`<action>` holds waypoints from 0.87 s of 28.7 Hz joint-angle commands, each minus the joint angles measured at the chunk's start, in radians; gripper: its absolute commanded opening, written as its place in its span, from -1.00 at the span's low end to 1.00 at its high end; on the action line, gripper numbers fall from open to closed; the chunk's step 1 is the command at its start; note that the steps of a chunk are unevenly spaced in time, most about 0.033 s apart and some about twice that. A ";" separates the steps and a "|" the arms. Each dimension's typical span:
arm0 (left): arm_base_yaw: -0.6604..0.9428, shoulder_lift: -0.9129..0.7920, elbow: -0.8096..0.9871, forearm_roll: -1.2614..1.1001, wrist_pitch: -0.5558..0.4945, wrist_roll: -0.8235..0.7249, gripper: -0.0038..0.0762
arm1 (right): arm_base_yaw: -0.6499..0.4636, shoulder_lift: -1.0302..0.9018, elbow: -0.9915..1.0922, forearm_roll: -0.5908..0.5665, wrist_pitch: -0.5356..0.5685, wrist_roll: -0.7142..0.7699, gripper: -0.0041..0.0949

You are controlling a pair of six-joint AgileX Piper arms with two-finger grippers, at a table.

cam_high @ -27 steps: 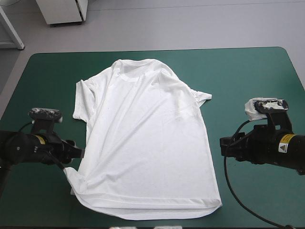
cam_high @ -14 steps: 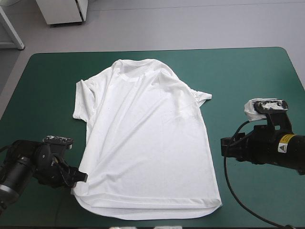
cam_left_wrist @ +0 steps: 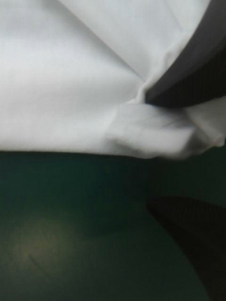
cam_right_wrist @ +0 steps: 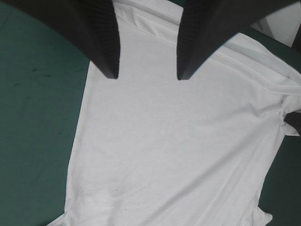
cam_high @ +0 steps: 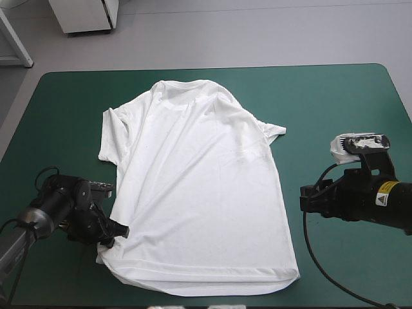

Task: Fold the cloth

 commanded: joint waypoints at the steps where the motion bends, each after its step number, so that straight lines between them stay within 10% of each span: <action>1: -0.005 0.009 0.026 0.001 -0.021 -0.009 0.14 | -0.003 -0.003 -0.024 0.004 -0.007 -0.015 -0.16; 5: -0.005 0.015 0.071 0.001 -0.042 -0.007 -0.05 | -0.003 -0.003 -0.024 0.001 -0.007 -0.015 -0.16; 10: -0.005 0.015 0.073 0.001 -0.036 0.006 -0.92 | -0.003 -0.003 -0.024 0.001 -0.007 -0.015 -0.16; 25: -0.005 0.015 0.070 -0.001 -0.016 0.036 -0.93 | -0.003 -0.003 0.342 -0.006 -0.021 0.014 0.19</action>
